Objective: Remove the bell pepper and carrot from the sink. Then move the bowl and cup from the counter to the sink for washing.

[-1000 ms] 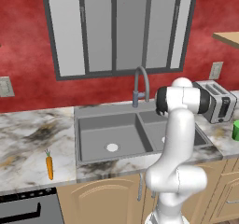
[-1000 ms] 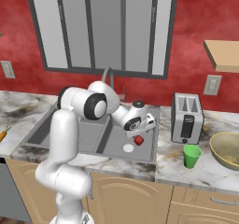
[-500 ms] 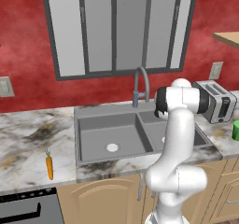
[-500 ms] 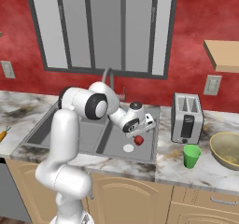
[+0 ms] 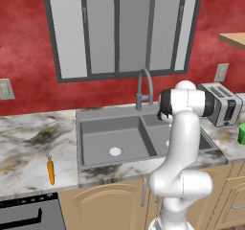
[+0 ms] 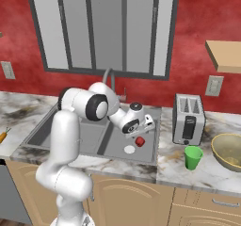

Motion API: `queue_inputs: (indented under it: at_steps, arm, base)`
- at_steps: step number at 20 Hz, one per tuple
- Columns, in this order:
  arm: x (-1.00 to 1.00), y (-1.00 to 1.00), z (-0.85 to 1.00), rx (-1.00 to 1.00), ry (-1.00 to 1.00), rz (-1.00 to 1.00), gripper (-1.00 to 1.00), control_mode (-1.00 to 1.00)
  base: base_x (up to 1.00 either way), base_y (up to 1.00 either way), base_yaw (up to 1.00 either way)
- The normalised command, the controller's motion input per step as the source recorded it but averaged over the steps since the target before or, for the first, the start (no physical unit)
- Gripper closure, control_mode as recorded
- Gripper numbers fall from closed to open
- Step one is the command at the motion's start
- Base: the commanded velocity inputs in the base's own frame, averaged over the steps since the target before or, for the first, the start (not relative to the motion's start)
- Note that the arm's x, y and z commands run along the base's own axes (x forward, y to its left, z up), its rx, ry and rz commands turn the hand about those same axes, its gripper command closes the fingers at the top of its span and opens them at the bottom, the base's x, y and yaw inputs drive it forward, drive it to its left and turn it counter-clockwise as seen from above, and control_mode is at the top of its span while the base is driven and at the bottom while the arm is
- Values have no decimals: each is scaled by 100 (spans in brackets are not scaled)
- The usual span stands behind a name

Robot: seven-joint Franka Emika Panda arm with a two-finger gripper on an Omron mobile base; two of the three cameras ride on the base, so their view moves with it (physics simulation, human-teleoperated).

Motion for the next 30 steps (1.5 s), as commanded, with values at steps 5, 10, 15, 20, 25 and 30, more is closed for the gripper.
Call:
queue_inputs:
  at_steps: [5,10,15,20,25,30]
  arm:
    - [0,11,-1,0,0,0,-100,-100]
    - [0,0,-12,0,0,0,-100,-100]
    - [1,-3,-11,0,1,0,-100,-100]
    - [2,-4,-8,-2,6,0,-100,-100]
    - [4,-5,-1,-2,3,1,-100,-100]
    - [6,-3,-3,0,5,1,-100,-100]
  base:
    - [0,0,0]
    - [0,0,0]
    - [0,0,0]
    - [0,0,0]
    - [0,0,0]
    - [0,0,0]
